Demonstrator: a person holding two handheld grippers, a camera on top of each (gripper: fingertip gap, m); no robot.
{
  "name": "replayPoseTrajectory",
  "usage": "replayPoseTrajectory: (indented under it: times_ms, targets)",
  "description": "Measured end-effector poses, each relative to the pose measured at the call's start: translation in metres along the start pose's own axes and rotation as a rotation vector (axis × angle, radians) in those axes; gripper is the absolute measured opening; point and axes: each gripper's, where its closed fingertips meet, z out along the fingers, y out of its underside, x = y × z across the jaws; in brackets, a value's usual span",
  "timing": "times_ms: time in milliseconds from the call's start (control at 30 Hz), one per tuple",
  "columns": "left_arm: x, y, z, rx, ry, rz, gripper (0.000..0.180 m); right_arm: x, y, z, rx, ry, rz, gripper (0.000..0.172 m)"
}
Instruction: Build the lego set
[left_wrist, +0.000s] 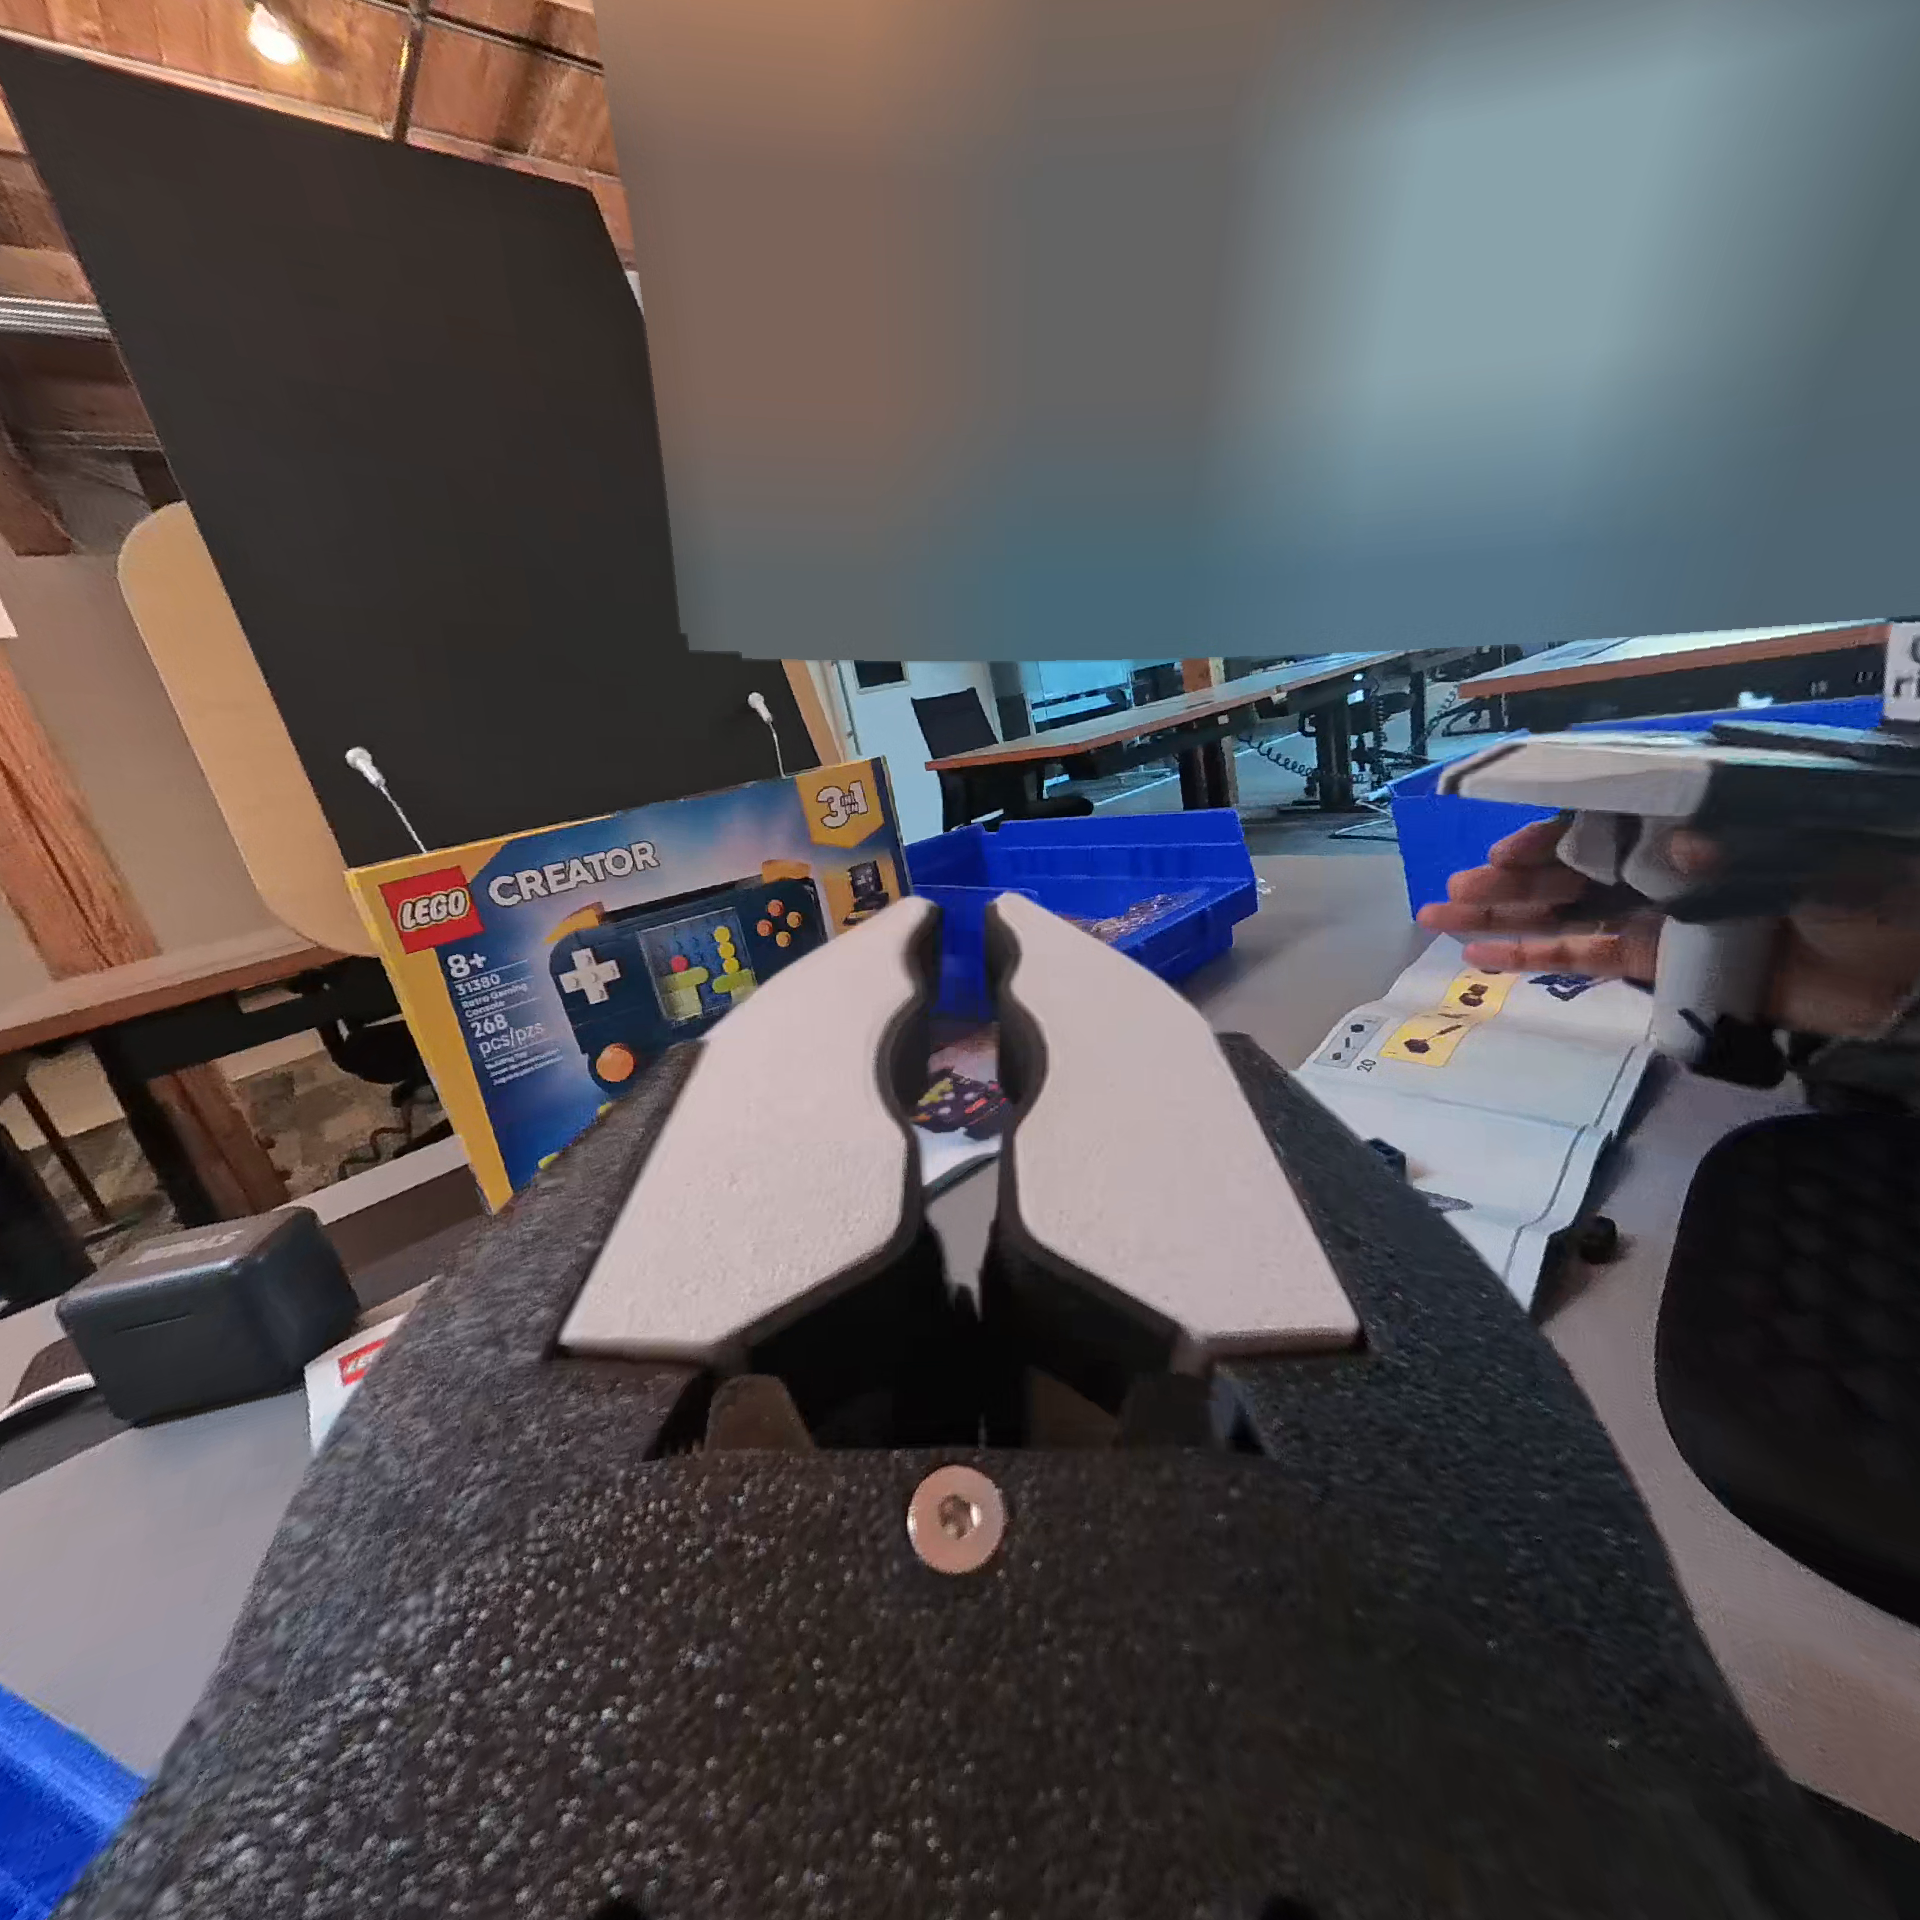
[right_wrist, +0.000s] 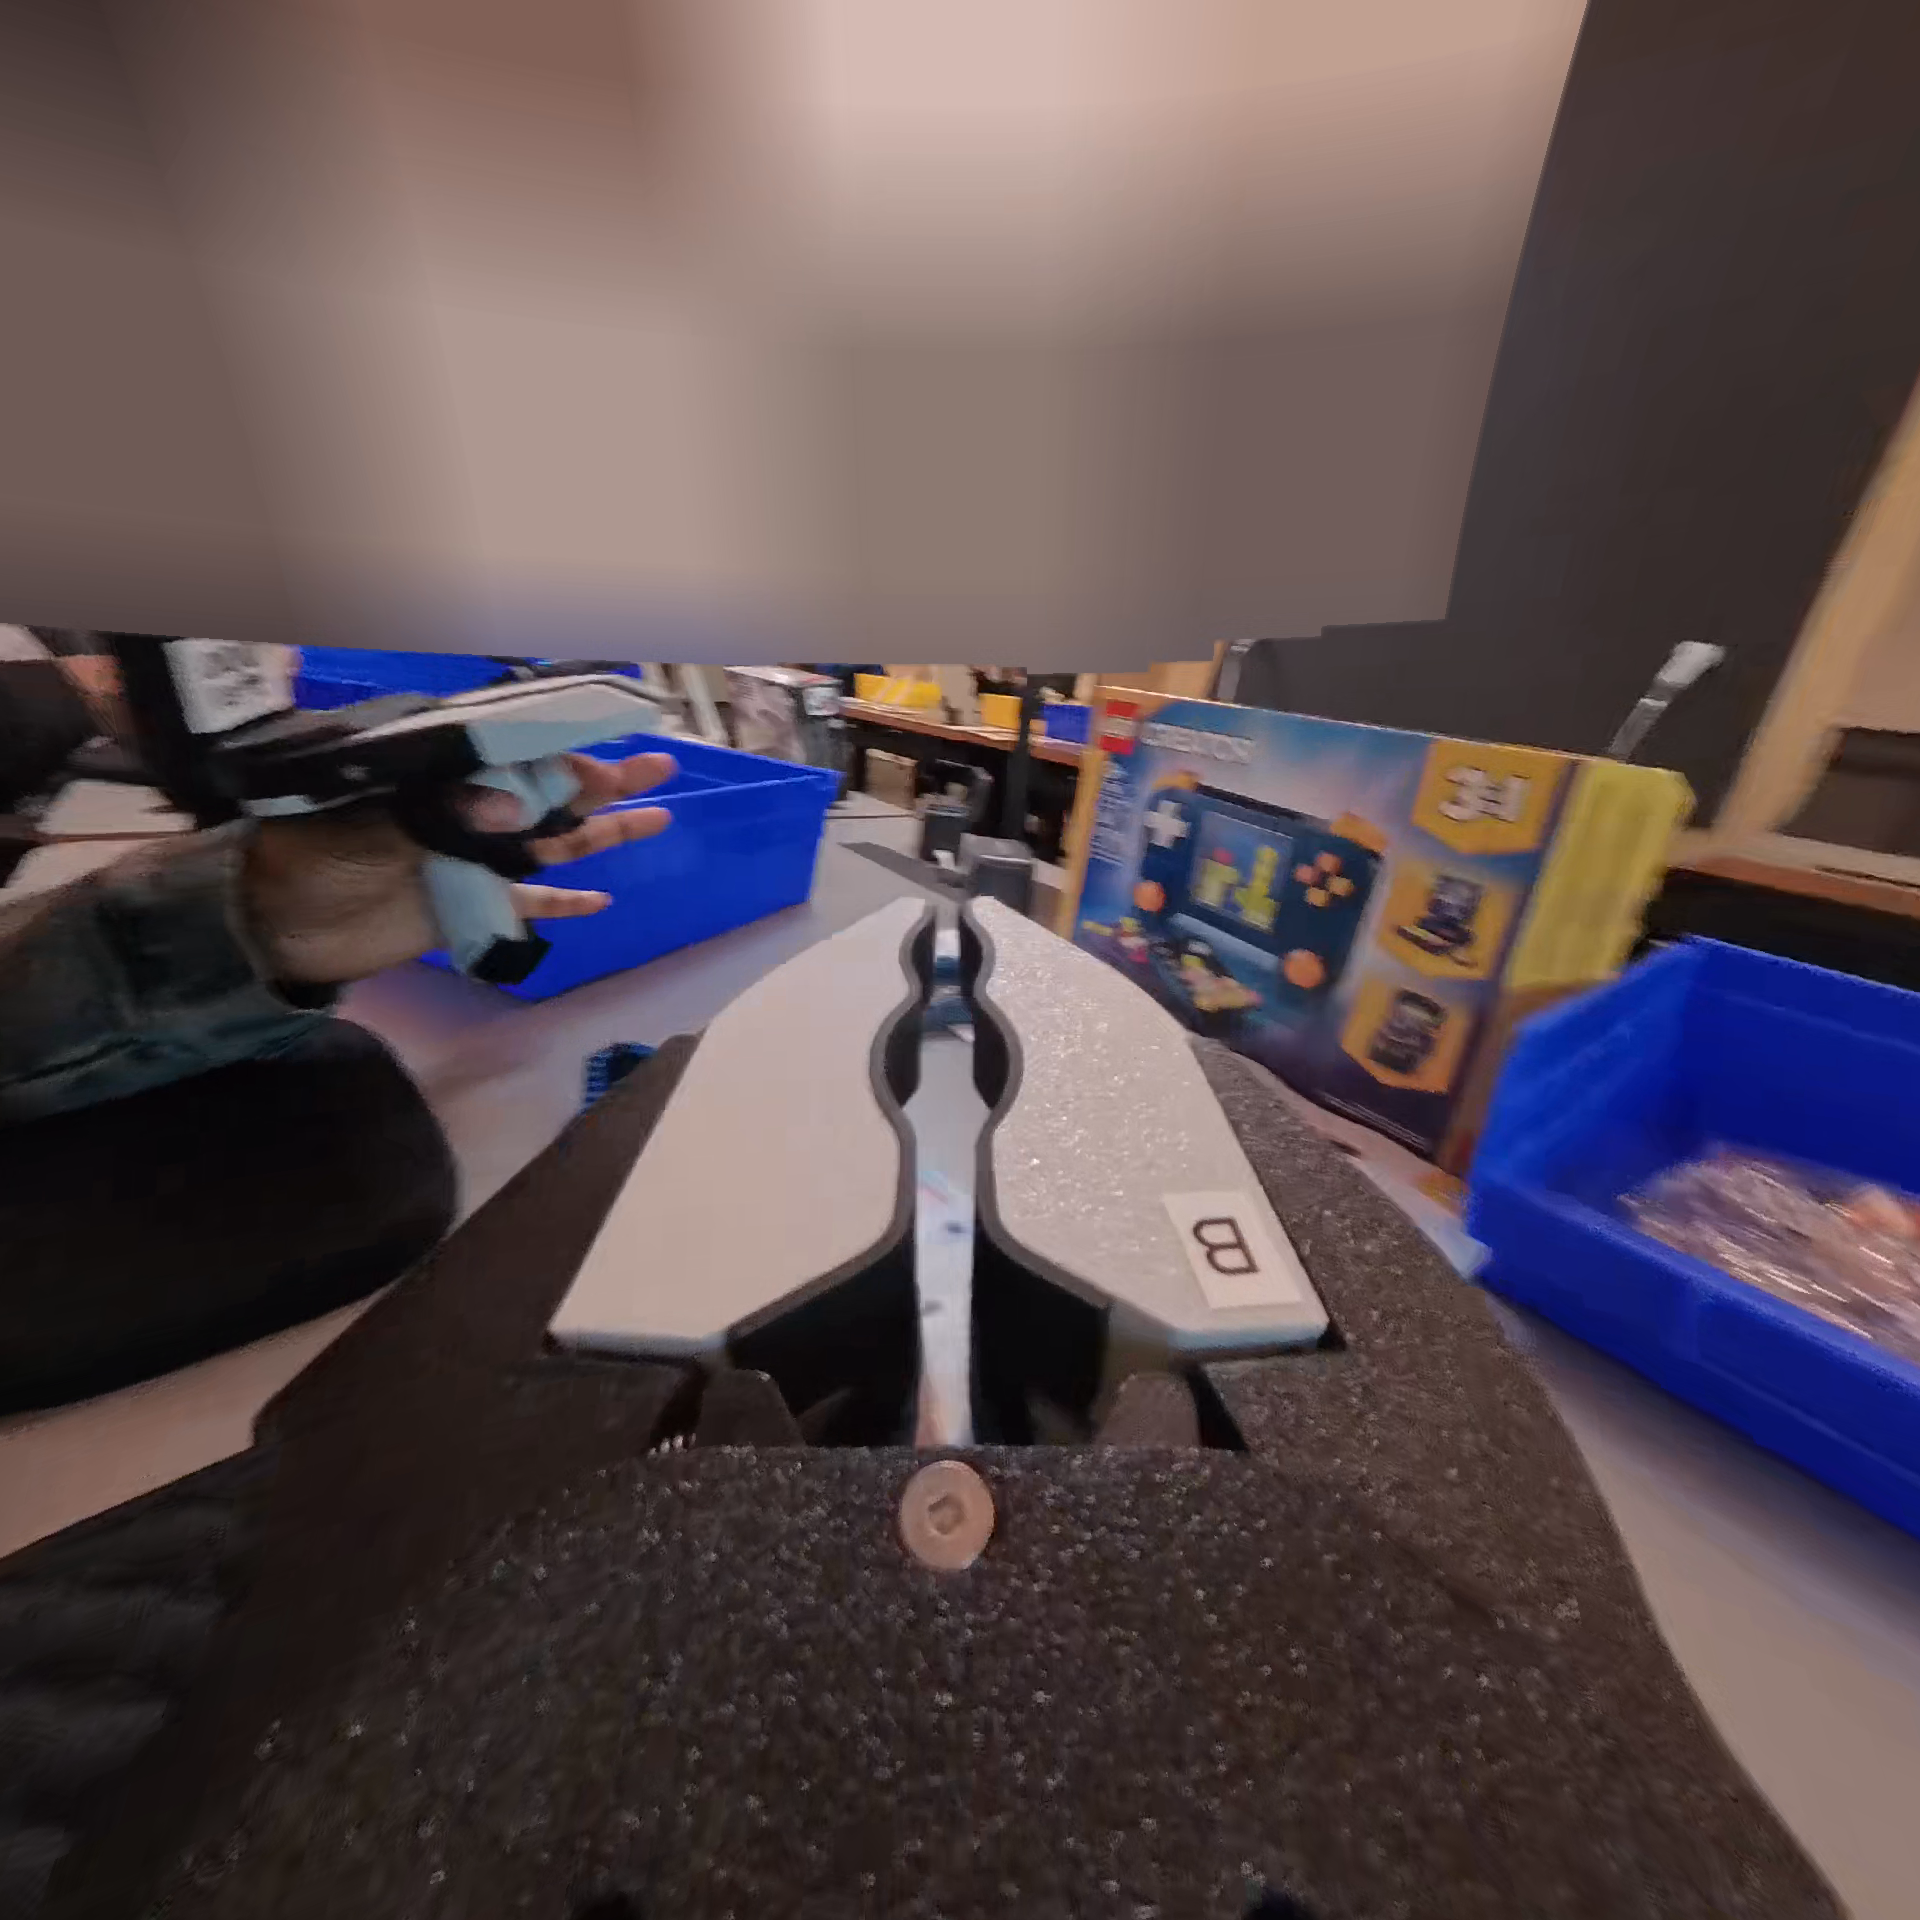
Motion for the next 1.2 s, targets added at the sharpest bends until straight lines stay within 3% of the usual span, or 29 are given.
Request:
replayPoseTrajectory:
  times_ms: [33,100,167,200,300,433,467,500,567,667,733,833,967,1067,1200]
  targets:
    - [-0.002,0.000,0.001,0.007,-0.008,-0.008,0.022,-0.015,0.001,0.005,0.004,-0.059,-0.004,0.011]
    - [-0.004,0.002,0.002,0.019,-0.029,-0.030,0.017,-0.045,0.006,0.012,-0.002,-0.174,-0.032,0.019]
    - [0.001,0.006,0.000,-0.018,0.019,-0.017,0.000,-0.061,0.013,0.014,-0.039,-0.221,-0.082,0.000]
    - [0.002,0.007,0.000,-0.032,0.021,-0.004,0.000,-0.065,0.014,0.014,-0.045,-0.226,-0.106,0.000]
    - [0.006,0.013,0.002,-0.058,0.035,0.016,0.001,-0.065,0.010,0.014,-0.027,-0.229,-0.107,0.003]
    - [0.004,0.010,0.004,-0.022,0.014,0.005,0.039,-0.056,0.006,0.013,-0.005,-0.206,-0.039,0.015]
    - [0.005,0.009,0.004,-0.015,0.019,-0.005,0.041,-0.056,0.007,0.012,-0.008,-0.210,-0.029,0.012]
    - [0.005,0.009,0.004,-0.014,0.026,-0.010,0.030,-0.056,0.007,0.012,-0.011,-0.214,-0.029,0.001]
    - [0.007,0.007,0.003,-0.004,0.037,-0.009,0.020,-0.057,0.008,0.012,-0.012,-0.217,-0.037,0.001]
    - [0.006,0.008,0.004,-0.005,0.025,-0.017,0.040,-0.057,0.009,0.013,-0.014,-0.213,-0.044,0.011]
    - [0.008,0.009,0.004,-0.010,0.038,-0.021,0.042,-0.057,0.008,0.012,-0.012,-0.213,-0.041,0.012]
    - [0.011,0.008,0.004,-0.009,0.048,-0.002,0.033,-0.056,0.007,0.012,-0.005,-0.205,-0.044,0.014]
    - [0.015,0.016,0.005,-0.063,0.072,0.009,0.005,-0.047,0.009,0.012,-0.020,-0.173,-0.051,0.021]
    - [0.014,0.022,0.004,-0.104,0.078,0.001,0.000,-0.015,0.022,0.005,-0.131,-0.067,-0.009,0.032]
    - [0.011,0.018,0.005,-0.074,0.053,0.006,0.005,0.019,0.067,-0.007,-0.418,0.017,0.152,0.029]
